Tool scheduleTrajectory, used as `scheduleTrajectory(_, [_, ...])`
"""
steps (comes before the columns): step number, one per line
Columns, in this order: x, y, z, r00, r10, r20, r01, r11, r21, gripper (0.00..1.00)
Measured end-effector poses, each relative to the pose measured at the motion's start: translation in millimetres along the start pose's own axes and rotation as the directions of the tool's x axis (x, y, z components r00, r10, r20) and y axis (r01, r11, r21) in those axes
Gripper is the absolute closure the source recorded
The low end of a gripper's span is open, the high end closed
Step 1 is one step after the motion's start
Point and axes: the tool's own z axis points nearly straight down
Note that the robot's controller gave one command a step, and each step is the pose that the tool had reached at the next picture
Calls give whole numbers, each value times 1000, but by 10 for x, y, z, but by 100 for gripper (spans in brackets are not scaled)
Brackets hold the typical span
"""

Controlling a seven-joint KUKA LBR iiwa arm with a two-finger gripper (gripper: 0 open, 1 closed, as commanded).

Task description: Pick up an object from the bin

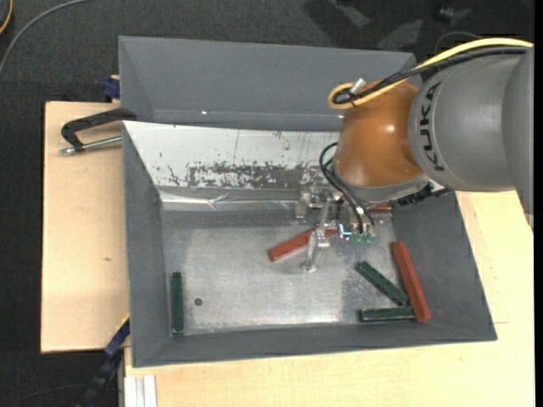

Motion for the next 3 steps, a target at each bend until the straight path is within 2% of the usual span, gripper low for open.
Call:
scheduleTrajectory(1, [57,-24,377,987,-163,-5,163,987,0,0])
scheduleTrajectory(2, [49,-16,368,987,-162,-2,162,987,0,0])
scheduleTrajectory(3, [49,-17,369,987,-162,-2,162,987,0,100])
